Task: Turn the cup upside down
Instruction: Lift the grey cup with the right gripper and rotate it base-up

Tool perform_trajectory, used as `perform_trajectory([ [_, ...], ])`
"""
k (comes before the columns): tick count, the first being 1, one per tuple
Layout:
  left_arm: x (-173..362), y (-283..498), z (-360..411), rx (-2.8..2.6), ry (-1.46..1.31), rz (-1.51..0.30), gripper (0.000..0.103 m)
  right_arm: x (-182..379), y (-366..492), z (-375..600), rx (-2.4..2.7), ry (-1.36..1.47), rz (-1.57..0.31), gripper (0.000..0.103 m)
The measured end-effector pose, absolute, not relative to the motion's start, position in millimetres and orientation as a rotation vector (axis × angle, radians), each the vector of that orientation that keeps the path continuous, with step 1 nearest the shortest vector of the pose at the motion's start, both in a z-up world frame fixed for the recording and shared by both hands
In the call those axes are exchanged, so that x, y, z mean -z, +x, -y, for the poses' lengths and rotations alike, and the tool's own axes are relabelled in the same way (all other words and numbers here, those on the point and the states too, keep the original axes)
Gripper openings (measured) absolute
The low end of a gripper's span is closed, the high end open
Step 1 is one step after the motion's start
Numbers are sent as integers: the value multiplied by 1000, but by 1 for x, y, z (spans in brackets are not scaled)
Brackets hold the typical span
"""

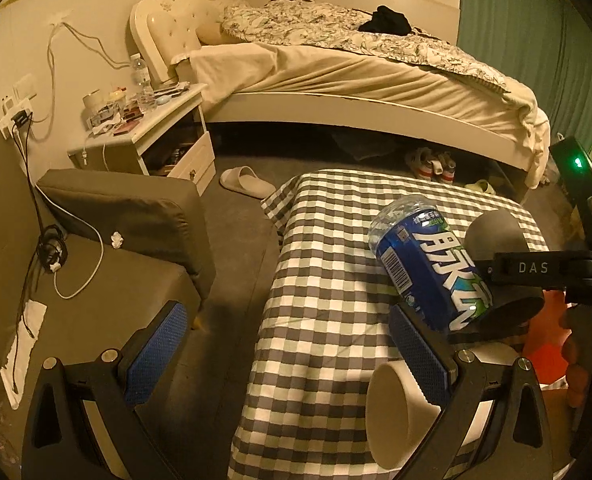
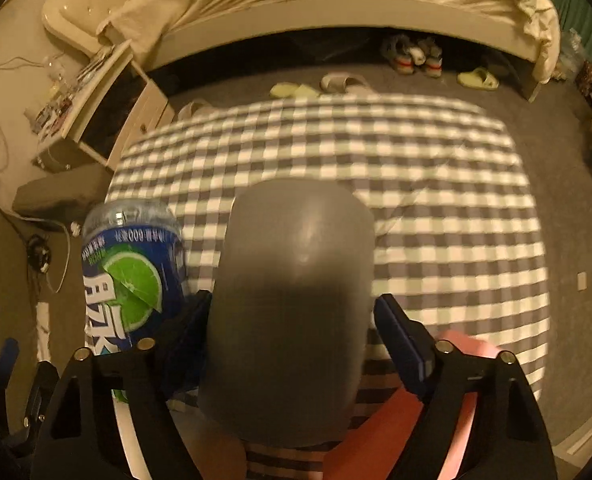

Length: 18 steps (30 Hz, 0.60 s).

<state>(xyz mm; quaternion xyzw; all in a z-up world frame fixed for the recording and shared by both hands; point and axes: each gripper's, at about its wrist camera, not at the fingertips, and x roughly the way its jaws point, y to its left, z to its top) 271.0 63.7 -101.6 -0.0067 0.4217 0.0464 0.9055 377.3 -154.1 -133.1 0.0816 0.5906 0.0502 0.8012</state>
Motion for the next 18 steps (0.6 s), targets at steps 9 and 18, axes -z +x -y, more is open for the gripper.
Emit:
perform_trajectory([
  [9,66,246,-67,-107,-17,-839,103,108,355,156,-132,190,-1229,72],
  [18,-15,172,-59,-118,4,-747,103,-3,261,156,-185,136,-1082,71],
])
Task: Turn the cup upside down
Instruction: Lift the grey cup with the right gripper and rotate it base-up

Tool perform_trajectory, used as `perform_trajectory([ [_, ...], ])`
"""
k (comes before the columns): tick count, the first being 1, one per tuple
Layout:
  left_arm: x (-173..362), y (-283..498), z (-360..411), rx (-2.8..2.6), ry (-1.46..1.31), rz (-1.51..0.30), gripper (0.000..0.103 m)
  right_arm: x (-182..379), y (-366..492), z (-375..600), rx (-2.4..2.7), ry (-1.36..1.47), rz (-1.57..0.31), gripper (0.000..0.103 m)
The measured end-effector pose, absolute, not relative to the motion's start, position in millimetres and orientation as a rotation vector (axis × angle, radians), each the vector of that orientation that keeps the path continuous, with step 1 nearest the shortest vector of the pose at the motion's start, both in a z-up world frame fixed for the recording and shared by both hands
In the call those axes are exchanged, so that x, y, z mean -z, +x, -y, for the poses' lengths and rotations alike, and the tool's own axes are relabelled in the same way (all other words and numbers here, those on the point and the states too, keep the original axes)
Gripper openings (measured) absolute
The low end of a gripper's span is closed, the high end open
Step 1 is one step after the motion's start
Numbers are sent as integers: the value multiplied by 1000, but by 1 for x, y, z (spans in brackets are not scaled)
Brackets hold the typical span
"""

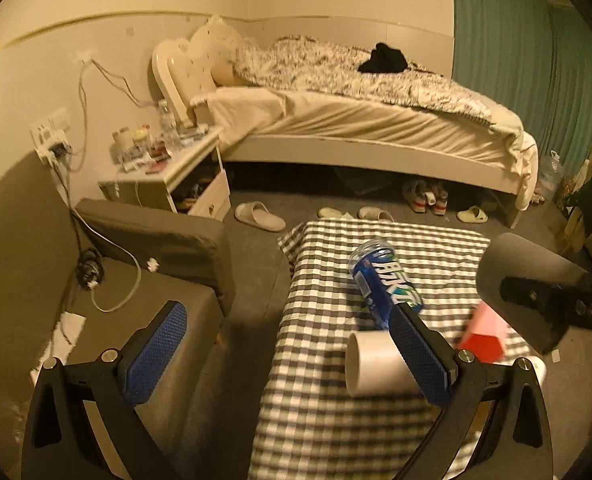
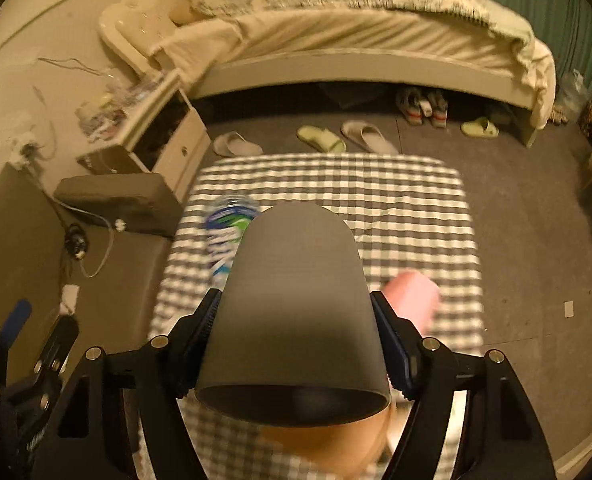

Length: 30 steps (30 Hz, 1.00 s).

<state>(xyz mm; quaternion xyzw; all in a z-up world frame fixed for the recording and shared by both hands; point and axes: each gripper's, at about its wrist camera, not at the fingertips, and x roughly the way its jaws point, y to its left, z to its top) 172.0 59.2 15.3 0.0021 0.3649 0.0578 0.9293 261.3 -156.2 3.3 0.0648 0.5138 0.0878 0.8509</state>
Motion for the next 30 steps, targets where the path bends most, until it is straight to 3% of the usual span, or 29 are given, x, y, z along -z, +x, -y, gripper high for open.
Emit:
perform_trajectory([
  [4,-39,126,-57,-98,-2,-722,103,-41,197,158,-201,129,-1045,71],
  [9,-38,73,-55,-80,1,-728,103,-44,118,154,-208,103,-1032,71],
  [22,24,0,-57,-98,-17,-827,103,83,21,130,-189,-9,-1146,71],
  [30,51,-7,-41,-91,-6,-891,103,111,-1,134,-206,24,-1167,71],
])
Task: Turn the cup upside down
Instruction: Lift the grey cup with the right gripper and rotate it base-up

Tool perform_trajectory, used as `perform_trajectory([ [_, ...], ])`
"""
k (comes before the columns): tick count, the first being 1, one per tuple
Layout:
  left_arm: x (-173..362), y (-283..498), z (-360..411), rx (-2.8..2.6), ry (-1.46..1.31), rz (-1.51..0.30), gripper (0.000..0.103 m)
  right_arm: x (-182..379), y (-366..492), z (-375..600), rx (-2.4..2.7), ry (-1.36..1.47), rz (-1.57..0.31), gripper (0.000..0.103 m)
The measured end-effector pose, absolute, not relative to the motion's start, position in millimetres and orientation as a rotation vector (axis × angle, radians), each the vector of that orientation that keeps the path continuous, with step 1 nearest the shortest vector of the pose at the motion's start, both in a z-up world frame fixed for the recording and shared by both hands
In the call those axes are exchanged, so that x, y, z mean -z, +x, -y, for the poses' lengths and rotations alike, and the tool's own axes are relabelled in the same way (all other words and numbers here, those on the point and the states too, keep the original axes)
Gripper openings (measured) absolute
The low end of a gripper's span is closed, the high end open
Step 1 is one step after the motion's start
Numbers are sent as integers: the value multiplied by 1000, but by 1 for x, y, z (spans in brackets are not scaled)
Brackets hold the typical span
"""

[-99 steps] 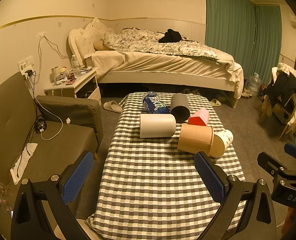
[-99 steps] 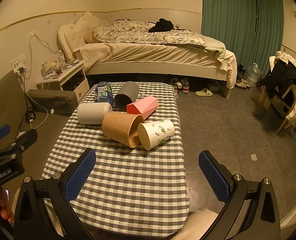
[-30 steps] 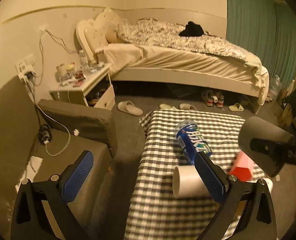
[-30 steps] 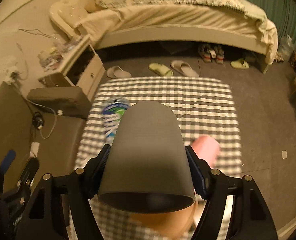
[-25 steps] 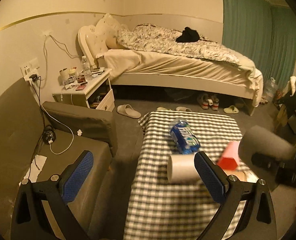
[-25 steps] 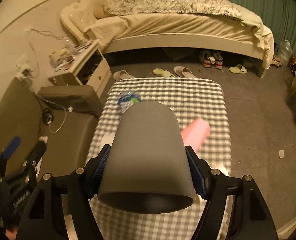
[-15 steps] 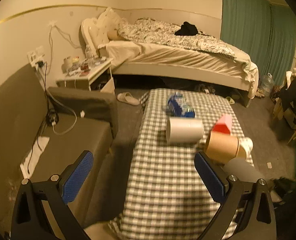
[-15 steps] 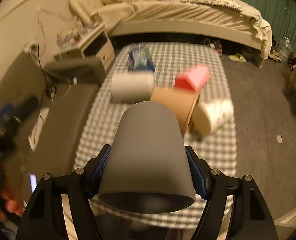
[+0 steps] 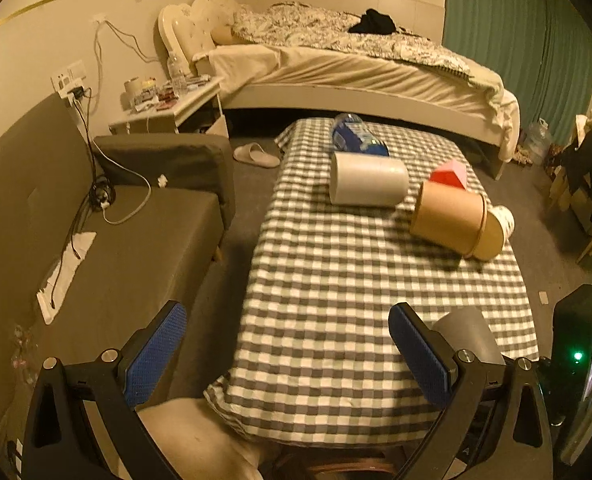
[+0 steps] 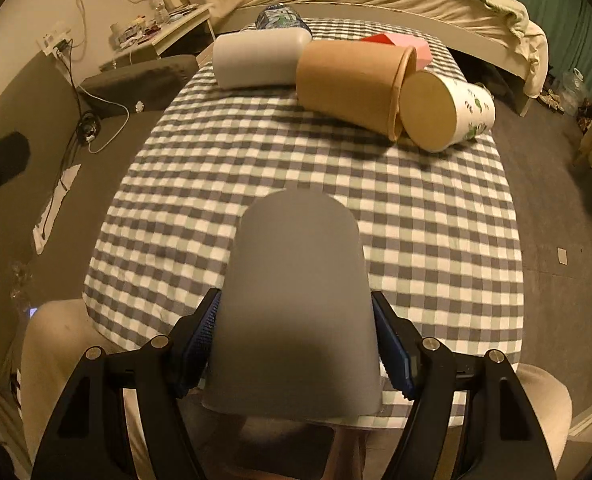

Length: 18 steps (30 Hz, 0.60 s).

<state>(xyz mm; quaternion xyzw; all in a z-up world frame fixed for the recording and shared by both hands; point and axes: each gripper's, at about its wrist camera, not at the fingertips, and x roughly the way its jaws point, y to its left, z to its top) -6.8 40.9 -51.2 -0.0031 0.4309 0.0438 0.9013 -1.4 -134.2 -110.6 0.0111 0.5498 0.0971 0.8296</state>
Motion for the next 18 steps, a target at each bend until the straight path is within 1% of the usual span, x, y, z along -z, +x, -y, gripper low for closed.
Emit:
perform_trajectory([
  [5,60,-5,-25,-87,19,-927,103,121,-6,140,-216,38,-1170,71],
  [8,63,-2,-16,-84,34,-951,103,118,-7,148,-213,43,-1158,81],
  [12,65,3,2,-70,66,-978,103,96,-13,174,-246,119,-1132,91],
  [18,77,15,41,26,20,-1075,103,70,-20,228,-205,95,-1113,93],
])
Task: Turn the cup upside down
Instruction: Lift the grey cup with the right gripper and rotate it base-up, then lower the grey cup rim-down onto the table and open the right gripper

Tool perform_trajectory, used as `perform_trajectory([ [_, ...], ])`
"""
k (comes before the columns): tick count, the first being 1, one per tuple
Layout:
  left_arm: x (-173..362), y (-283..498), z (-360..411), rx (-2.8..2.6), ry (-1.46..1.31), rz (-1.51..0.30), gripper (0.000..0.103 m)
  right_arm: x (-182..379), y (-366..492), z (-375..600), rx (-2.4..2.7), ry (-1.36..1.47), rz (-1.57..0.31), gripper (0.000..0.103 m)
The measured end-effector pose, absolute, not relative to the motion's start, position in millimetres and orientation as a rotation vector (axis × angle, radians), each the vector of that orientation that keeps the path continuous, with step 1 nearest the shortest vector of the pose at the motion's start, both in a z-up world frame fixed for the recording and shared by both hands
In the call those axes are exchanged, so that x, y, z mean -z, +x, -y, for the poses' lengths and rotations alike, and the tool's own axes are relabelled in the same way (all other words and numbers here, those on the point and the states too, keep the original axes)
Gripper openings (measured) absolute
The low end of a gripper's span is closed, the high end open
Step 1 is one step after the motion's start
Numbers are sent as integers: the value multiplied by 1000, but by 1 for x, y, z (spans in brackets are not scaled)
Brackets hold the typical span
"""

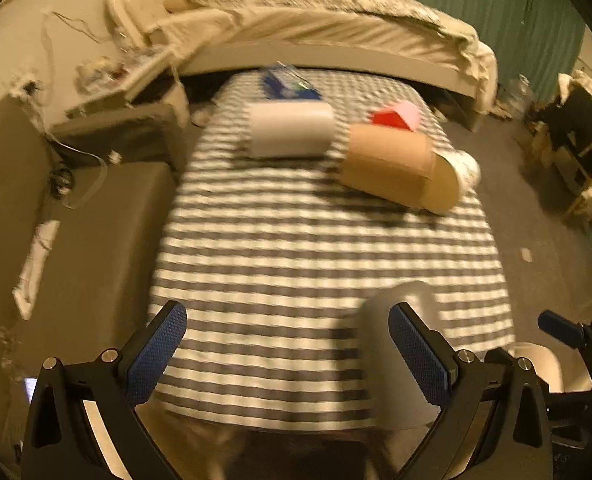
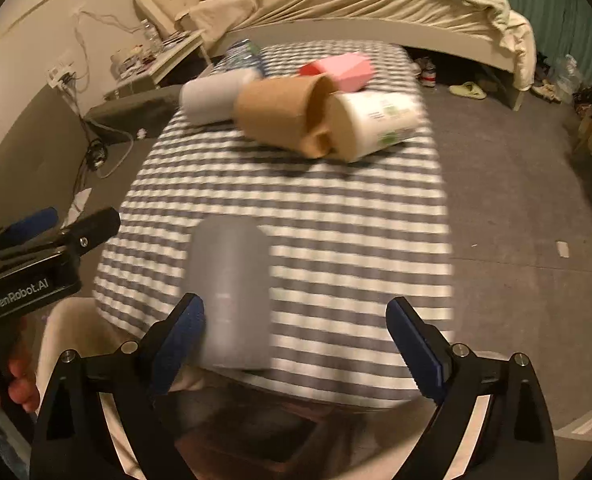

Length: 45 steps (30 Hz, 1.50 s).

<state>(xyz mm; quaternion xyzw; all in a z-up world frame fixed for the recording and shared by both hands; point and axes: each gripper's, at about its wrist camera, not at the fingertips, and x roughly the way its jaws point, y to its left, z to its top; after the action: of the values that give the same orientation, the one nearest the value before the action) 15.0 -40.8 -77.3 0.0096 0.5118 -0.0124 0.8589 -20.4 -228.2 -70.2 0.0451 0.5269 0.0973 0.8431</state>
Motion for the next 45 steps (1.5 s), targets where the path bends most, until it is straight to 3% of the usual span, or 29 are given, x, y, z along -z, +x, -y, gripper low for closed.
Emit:
perform_trajectory([
  [5,102,30,77,84,-7,-1213,103,74,-21,267,-133,103,-1115,93],
  [13,120,51,102,99,-12,-1281,101,94,-20,296,-88,202,-1169,93],
  [15,123,54,106,103,-4,-1299,92,97,-20,299,-85,213,-1171,93],
  [17,129,56,107,112,-5,-1333,76,98,-18,300,-82,215,-1172,93],
  [18,133,56,106,122,-15,-1352,75,98,-18,299,-81,214,-1172,93],
  [25,125,63,97,144,-39,-1359,75,99,-10,290,-91,202,-1178,93],
  [35,70,65,79,179,-69,-1167,74,95,-9,284,-76,186,-1169,93],
  [45,81,33,112,245,28,-1139,74,92,-16,290,-44,178,-1164,93],
])
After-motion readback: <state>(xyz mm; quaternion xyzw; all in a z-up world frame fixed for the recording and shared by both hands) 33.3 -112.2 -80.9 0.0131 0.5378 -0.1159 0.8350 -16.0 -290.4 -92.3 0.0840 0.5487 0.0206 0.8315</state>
